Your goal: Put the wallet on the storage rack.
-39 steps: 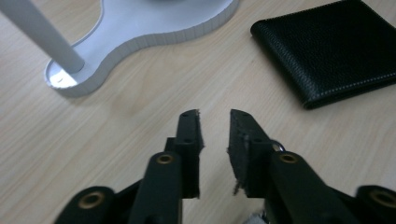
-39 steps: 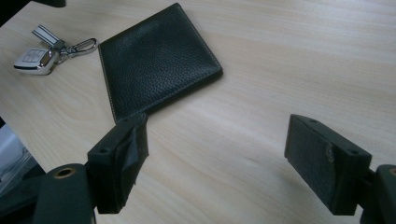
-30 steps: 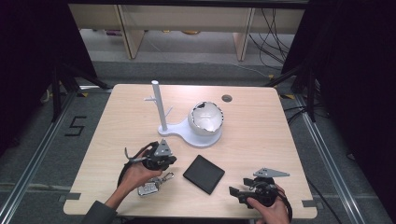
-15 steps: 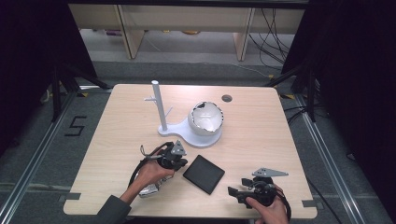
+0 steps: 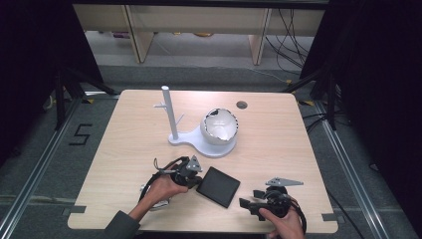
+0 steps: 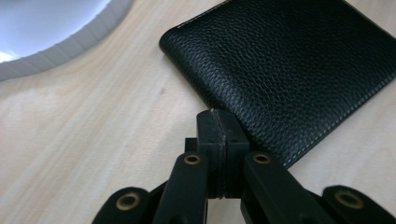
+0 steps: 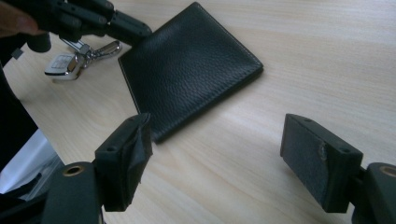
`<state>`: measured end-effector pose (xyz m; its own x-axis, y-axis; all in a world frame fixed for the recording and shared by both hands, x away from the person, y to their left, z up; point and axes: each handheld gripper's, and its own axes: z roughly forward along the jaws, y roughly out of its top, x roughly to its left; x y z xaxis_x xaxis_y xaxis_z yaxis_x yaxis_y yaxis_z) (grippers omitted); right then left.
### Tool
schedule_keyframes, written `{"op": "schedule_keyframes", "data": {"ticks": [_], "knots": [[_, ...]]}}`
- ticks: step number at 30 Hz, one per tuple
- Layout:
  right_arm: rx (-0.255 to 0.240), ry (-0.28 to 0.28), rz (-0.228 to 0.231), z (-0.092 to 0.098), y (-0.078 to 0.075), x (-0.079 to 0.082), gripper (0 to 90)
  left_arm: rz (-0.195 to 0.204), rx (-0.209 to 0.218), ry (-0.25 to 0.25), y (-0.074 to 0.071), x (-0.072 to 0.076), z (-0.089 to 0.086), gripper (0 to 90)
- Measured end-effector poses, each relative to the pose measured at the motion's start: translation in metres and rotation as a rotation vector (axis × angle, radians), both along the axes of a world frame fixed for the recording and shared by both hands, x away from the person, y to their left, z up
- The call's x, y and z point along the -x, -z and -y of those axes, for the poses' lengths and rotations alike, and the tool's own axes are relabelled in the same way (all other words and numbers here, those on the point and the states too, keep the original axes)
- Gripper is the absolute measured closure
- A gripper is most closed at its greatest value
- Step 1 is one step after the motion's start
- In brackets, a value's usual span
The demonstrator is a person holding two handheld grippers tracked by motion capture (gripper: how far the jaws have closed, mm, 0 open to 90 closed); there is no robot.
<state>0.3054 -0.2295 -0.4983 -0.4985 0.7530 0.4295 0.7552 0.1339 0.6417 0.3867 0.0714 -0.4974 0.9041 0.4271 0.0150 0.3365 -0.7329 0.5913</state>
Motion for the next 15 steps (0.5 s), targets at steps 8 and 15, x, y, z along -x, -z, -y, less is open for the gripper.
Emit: {"op": "schedule_keyframes", "data": {"ticks": [8, 15], "knots": [[-0.035, 0.005, -0.037, -0.006, 0.003, -0.017, 29.1, -0.030, 0.003, 0.041, -0.001, 0.015, 0.009, 89.0], [-0.052, 0.011, -0.055, -0.009, 0.007, -0.032, 32.1, -0.060, 0.024, 0.092, 0.000, 0.029, 0.016, 88.7]]}}
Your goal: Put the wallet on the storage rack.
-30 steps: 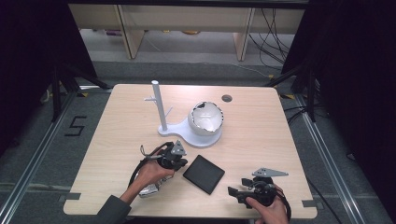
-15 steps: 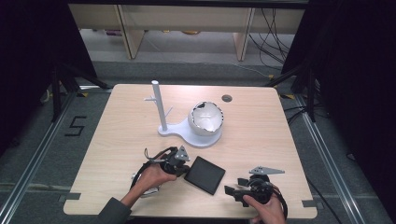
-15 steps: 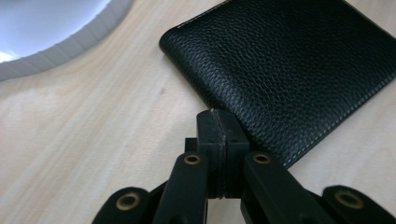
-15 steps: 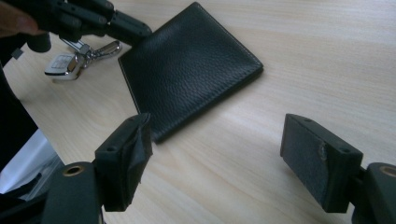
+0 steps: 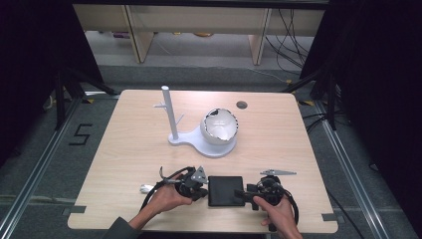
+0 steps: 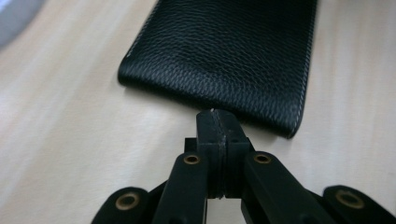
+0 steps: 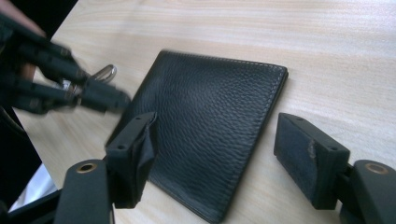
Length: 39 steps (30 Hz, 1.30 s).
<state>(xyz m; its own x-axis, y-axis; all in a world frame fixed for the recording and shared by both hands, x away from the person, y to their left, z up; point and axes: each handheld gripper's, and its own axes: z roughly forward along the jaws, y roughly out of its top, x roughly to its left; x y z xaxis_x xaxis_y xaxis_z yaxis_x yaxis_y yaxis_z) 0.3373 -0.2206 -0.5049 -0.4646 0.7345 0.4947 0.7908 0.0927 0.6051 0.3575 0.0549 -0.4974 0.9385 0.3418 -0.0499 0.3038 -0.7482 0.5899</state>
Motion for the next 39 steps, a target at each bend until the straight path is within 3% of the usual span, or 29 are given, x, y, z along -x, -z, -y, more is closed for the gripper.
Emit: {"op": "schedule_keyframes", "data": {"ticks": [4, 13, 17, 18, 25, 26, 27, 32, 35, 37, 38, 39], "knots": [[0.011, 0.019, -0.010, -0.002, 0.001, -0.004, 32.6, -0.004, 0.003, 0.009, 0.000, 0.004, 0.003, 88.5], [-0.030, 0.041, -0.046, -0.005, 0.006, -0.009, 33.0, -0.016, 0.006, 0.013, 0.001, 0.004, 0.004, 88.9], [-0.087, 0.082, -0.080, -0.003, 0.007, -0.007, 33.0, -0.017, 0.008, 0.014, 0.001, 0.005, 0.006, 88.9], [-0.118, 0.112, -0.117, -0.004, 0.006, -0.006, 33.4, -0.016, 0.009, 0.013, 0.001, 0.005, 0.006, 88.9], [-0.180, 0.162, -0.142, 0.001, 0.007, -0.005, 39.2, -0.004, 0.004, 0.017, 0.001, 0.005, 0.007, 88.9], [-0.194, 0.167, -0.173, 0.002, 0.004, -0.004, 39.5, -0.006, 0.004, 0.015, 0.001, 0.006, 0.007, 88.9], [-0.175, 0.152, -0.117, 0.004, 0.007, -0.006, 39.8, -0.006, 0.004, 0.015, 0.001, 0.006, 0.007, 88.9], [-0.185, 0.159, -0.133, 0.004, 0.007, -0.005, 41.2, -0.004, 0.003, 0.016, 0.001, 0.006, 0.007, 88.9], [-0.248, 0.124, -0.179, -0.001, 0.013, -0.005, 52.5, -0.023, 0.031, 0.018, 0.003, 0.008, 0.011, 88.9], [-0.220, 0.118, -0.172, -0.008, 0.007, -0.002, 54.6, 0.002, -0.010, 0.033, 0.000, 0.009, 0.013, 88.5], [-0.194, 0.078, -0.123, -0.006, 0.006, -0.003, 57.1, 0.006, -0.010, 0.027, 0.000, 0.009, 0.013, 87.7], [-0.195, 0.072, -0.115, -0.006, 0.004, -0.004, 59.7, 0.010, -0.012, 0.029, 0.000, 0.007, 0.012, 87.3]]}}
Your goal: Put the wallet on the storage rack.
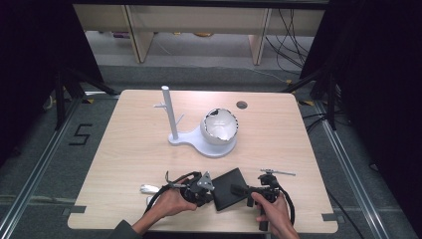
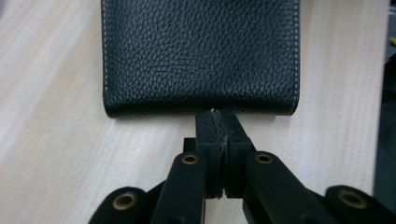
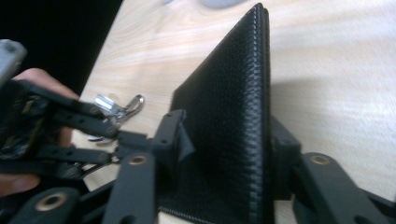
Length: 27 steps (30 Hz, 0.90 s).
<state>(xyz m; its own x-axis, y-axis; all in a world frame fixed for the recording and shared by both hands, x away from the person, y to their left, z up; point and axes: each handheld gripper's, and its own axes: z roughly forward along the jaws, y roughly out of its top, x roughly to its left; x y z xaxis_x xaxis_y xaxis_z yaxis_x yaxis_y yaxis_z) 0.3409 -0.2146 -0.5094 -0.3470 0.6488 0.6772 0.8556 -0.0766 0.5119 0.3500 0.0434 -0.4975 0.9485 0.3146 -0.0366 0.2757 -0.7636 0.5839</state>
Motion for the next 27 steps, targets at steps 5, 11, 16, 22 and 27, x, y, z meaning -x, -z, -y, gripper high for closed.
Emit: {"op": "schedule_keyframes", "data": {"ticks": [5, 11, 16, 22, 27], "knots": [[0.002, -0.020, 0.028, 0.001, -0.001, -0.001, 69.4, 0.006, -0.004, 0.002, 0.000, 0.001, 0.000, 86.7], [-0.049, -0.047, 0.056, 0.000, -0.009, 0.000, 77.9, 0.006, 0.001, -0.015, -0.003, 0.001, -0.002, 80.9], [-0.054, -0.074, 0.080, -0.005, -0.016, -0.001, 78.9, 0.033, 0.002, -0.026, -0.017, 0.003, -0.011, 68.8], [-0.071, -0.092, 0.083, -0.007, -0.035, -0.001, 79.1, 0.059, 0.014, -0.064, -0.034, 0.012, -0.034, 55.1], [-0.055, -0.094, 0.166, -0.001, -0.047, -0.012, 79.1, 0.072, 0.016, -0.127, -0.039, 0.018, -0.057, 46.6]]}}
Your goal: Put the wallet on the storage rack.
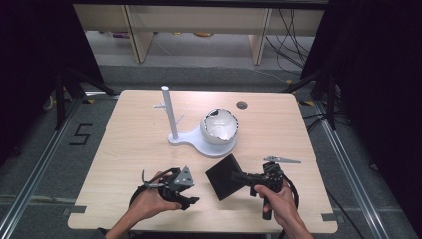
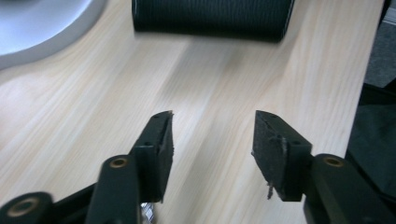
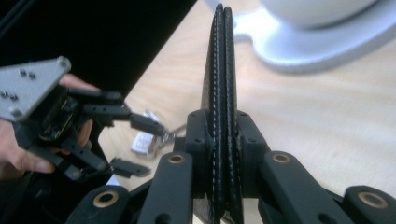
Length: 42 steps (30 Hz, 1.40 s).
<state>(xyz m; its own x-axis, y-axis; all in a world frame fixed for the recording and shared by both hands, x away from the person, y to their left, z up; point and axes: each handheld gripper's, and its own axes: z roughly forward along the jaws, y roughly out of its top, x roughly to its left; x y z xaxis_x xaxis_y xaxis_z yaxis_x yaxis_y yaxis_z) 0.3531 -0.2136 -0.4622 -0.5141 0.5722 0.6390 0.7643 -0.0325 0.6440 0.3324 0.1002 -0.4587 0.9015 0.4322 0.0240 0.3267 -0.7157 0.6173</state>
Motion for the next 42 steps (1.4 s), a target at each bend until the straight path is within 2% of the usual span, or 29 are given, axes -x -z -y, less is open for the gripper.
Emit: {"op": "schedule_keyframes", "data": {"ticks": [1, 2, 3, 4, 5, 8, 9, 10, 11, 12, 14, 15, 17, 18, 19, 20, 21, 22, 23, 25, 27, 28, 30, 40, 42], "knots": [[-0.009, 0.002, 0.014, 0.000, -0.003, -0.002, 79.1, -0.006, 0.007, -0.013, 0.000, 0.001, -0.004, 45.6], [-0.006, 0.015, 0.010, 0.001, -0.005, -0.006, 79.1, -0.006, 0.013, -0.026, 0.000, 0.002, -0.006, 44.0], [-0.009, 0.015, -0.001, 0.002, -0.009, -0.008, 79.1, -0.001, -0.003, -0.022, -0.001, 0.003, -0.010, 42.4], [-0.011, 0.018, 0.005, 0.004, -0.011, -0.011, 79.1, 0.001, 0.008, -0.037, 0.000, 0.005, -0.012, 40.8], [0.008, 0.019, 0.062, 0.006, -0.010, -0.017, 79.1, 0.001, 0.008, -0.037, 0.000, 0.005, -0.012, 39.2], [0.012, 0.037, 0.069, 0.010, -0.019, -0.026, 79.1, -0.022, 0.022, -0.064, 0.000, 0.012, -0.025, 35.7], [0.003, 0.047, 0.046, 0.011, -0.024, -0.028, 79.1, -0.017, 0.015, -0.066, 0.000, 0.014, -0.028, 35.2], [0.017, 0.050, 0.072, 0.013, -0.026, -0.032, 79.1, -0.022, 0.019, -0.064, 0.001, 0.016, -0.031, 35.0], [0.017, 0.050, 0.072, 0.013, -0.026, -0.032, 79.1, -0.022, 0.019, -0.064, 0.001, 0.016, -0.031, 34.7], [0.027, 0.061, 0.085, 0.016, -0.032, -0.039, 79.1, -0.018, 0.023, -0.087, 0.002, 0.020, -0.037, 34.0], [0.030, 0.071, 0.097, 0.020, -0.038, -0.046, 79.1, -0.021, 0.027, -0.090, 0.004, 0.023, -0.042, 33.7], [0.034, 0.074, 0.108, 0.021, -0.040, -0.049, 79.1, -0.020, 0.036, -0.103, 0.005, 0.026, -0.045, 33.5], [0.038, 0.090, 0.096, 0.023, -0.048, -0.054, 79.1, -0.043, 0.066, -0.113, 0.005, 0.029, -0.049, 33.3], [0.050, 0.092, 0.123, 0.025, -0.051, -0.059, 79.1, -0.043, 0.070, -0.106, 0.005, 0.031, -0.052, 33.3], [0.053, 0.098, 0.123, 0.027, -0.054, -0.063, 79.1, -0.041, 0.080, -0.116, 0.005, 0.032, -0.053, 33.3], [0.057, 0.101, 0.124, 0.027, -0.056, -0.065, 79.1, -0.031, 0.073, -0.127, 0.005, 0.034, -0.055, 33.3], [0.064, 0.108, 0.131, 0.028, -0.060, -0.069, 79.1, -0.027, 0.076, -0.122, 0.004, 0.035, -0.057, 33.3], [0.047, 0.123, 0.084, 0.027, -0.064, -0.069, 79.1, -0.023, 0.077, -0.122, 0.004, 0.036, -0.058, 33.2], [0.074, 0.118, 0.144, 0.030, -0.064, -0.076, 79.1, -0.024, 0.073, -0.138, 0.004, 0.037, -0.060, 33.2], [0.059, 0.136, 0.118, 0.030, -0.068, -0.082, 79.1, -0.015, 0.074, -0.132, 0.004, 0.037, -0.061, 32.8], [0.066, 0.145, 0.120, 0.031, -0.071, -0.091, 79.1, -0.026, 0.100, -0.151, 0.006, 0.041, -0.064, 32.7], [0.066, 0.146, 0.123, 0.031, -0.072, -0.094, 79.1, -0.020, 0.091, -0.143, 0.006, 0.041, -0.066, 32.7], [0.064, 0.157, 0.117, 0.030, -0.074, -0.101, 79.1, -0.028, 0.101, -0.156, 0.007, 0.042, -0.069, 32.7], [0.075, 0.197, 0.091, 0.021, -0.071, -0.135, 79.0, -0.029, 0.111, -0.172, 0.010, 0.043, -0.077, 32.3], [0.081, 0.203, 0.088, 0.019, -0.070, -0.140, 79.0, -0.040, 0.125, -0.173, 0.010, 0.044, -0.076, 32.1]]}}
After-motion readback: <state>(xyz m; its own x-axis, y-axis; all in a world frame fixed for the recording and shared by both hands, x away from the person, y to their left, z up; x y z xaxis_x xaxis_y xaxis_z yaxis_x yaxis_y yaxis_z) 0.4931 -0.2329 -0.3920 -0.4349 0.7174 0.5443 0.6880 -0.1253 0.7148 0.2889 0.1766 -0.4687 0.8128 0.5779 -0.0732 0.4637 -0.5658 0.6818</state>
